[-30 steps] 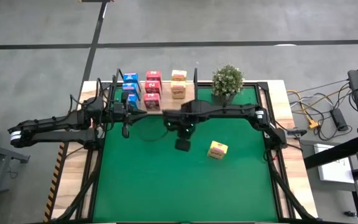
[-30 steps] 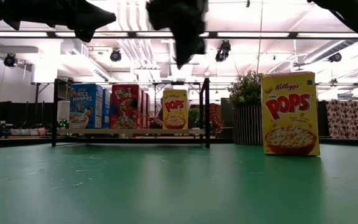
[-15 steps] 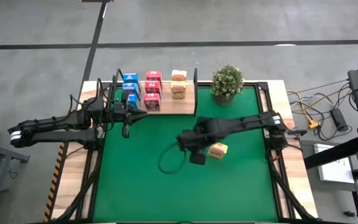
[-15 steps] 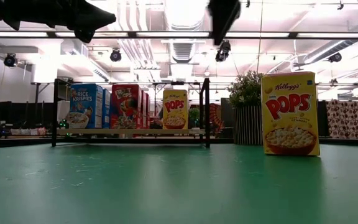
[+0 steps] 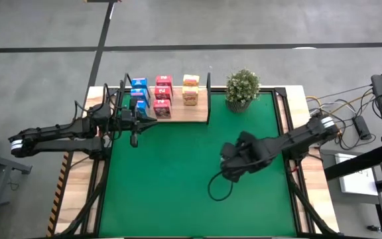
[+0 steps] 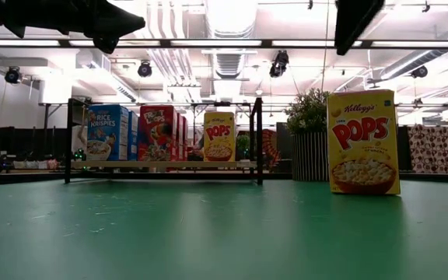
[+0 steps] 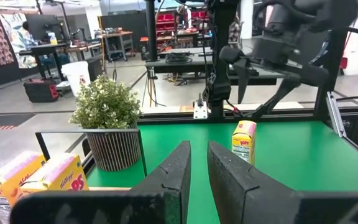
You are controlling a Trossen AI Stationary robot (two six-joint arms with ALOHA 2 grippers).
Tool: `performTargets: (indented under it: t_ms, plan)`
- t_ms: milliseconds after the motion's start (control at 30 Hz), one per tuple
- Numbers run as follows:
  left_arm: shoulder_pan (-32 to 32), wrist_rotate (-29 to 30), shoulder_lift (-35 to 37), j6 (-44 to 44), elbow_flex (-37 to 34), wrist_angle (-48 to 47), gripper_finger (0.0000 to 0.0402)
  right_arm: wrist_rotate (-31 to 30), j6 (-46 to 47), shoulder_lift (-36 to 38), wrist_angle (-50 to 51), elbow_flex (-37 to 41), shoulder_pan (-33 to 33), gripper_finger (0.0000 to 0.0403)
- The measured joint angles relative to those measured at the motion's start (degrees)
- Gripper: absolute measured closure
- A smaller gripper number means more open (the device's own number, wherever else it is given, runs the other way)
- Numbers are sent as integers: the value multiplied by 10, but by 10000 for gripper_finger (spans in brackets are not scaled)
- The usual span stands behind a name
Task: Stack cereal on shelf
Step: Put the yellow cereal box aligned with the other yellow cereal boxes on the shelf
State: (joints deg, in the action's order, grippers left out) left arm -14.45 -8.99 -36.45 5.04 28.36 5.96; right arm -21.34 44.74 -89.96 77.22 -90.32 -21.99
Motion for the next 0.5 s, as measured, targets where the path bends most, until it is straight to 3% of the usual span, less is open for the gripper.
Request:
performTargets:
  t_ms: [267,500]
  plan:
    - [0,0,0,0,0,0,365,3,53,116,-126,179,-9,133]
    - [0,0,0,0,0,0,365,3,53,154,-237,291,-9,133]
